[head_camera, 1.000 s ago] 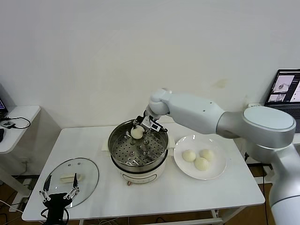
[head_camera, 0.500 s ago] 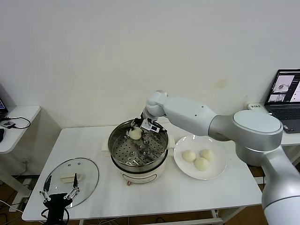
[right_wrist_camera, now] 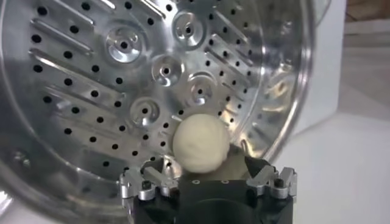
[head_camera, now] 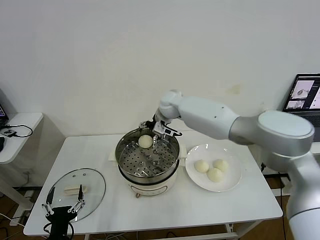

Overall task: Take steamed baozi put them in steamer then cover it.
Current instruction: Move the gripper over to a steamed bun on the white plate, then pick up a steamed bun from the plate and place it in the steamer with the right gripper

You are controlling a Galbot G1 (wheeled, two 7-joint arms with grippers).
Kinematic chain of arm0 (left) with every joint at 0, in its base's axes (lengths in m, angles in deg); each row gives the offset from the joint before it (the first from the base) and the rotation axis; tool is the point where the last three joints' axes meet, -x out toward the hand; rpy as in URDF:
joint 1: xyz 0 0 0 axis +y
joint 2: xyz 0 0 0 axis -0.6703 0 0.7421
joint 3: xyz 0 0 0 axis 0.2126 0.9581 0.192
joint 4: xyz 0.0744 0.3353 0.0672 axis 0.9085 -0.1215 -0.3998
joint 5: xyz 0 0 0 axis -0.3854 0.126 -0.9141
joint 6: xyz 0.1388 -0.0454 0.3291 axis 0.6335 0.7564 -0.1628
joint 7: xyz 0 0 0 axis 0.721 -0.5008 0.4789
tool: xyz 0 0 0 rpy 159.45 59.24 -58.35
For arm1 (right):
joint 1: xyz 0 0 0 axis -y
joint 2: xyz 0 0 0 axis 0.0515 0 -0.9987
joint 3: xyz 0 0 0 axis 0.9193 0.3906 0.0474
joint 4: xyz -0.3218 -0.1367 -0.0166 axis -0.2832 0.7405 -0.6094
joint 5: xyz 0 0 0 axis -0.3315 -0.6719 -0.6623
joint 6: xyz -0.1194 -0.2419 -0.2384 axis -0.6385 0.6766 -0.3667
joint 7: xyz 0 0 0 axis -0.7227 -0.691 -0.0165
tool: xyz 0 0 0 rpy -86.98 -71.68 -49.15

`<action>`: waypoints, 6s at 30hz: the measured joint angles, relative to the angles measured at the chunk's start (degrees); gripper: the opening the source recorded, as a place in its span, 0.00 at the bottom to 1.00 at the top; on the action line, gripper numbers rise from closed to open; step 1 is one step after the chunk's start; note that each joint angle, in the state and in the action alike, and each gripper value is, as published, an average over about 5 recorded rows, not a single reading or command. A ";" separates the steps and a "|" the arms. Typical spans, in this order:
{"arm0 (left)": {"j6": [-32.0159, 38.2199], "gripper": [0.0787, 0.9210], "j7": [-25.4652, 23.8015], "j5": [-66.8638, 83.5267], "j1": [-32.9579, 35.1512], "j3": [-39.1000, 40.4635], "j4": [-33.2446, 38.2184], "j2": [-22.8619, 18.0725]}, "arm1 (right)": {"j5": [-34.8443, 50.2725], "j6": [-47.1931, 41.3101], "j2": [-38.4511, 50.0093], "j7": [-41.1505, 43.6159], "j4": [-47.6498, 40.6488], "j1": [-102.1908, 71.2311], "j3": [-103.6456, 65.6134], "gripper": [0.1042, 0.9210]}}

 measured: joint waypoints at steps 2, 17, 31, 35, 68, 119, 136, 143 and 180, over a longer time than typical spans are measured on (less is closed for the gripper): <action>-0.10 0.88 0.00 0.11 -0.11 -0.01 0.03 0.20 | 3.23 -4.25 2.46 1.33 3.37 2.03 0.56 0.88; -1.45 0.88 -0.09 0.92 -1.29 -0.07 0.58 1.49 | 17.01 -29.43 26.81 5.75 25.01 9.51 2.47 0.88; -2.16 0.88 -0.31 0.90 -0.90 -1.37 0.92 1.54 | 14.20 -36.32 36.11 6.51 27.66 -0.99 -2.68 0.88; -2.47 0.88 -0.37 0.91 -0.92 -1.87 1.09 1.57 | 12.31 -36.92 35.85 6.55 25.68 -5.55 -5.22 0.88; -2.94 0.88 -0.62 1.03 -1.71 -2.35 0.04 1.50 | 3.32 -36.82 24.50 5.43 8.55 -26.37 -17.12 0.88; -2.99 0.88 -0.54 1.78 -2.17 -2.20 0.35 2.05 | 11.15 -39.08 26.02 6.69 13.97 -10.33 -11.49 0.61; -3.01 0.88 -0.52 2.66 -2.24 -2.62 1.31 2.57 | 31.47 -47.45 18.66 2.25 24.13 7.99 -1.78 0.62; -2.99 0.88 -0.51 2.84 -1.62 -3.39 2.09 2.36 | 35.23 -50.47 11.07 -0.14 21.88 5.97 -1.62 0.63; -2.48 0.88 -0.51 3.20 -1.13 -4.42 2.15 1.93 | 31.14 -51.16 -10.22 -4.40 1.18 -9.55 -4.65 0.70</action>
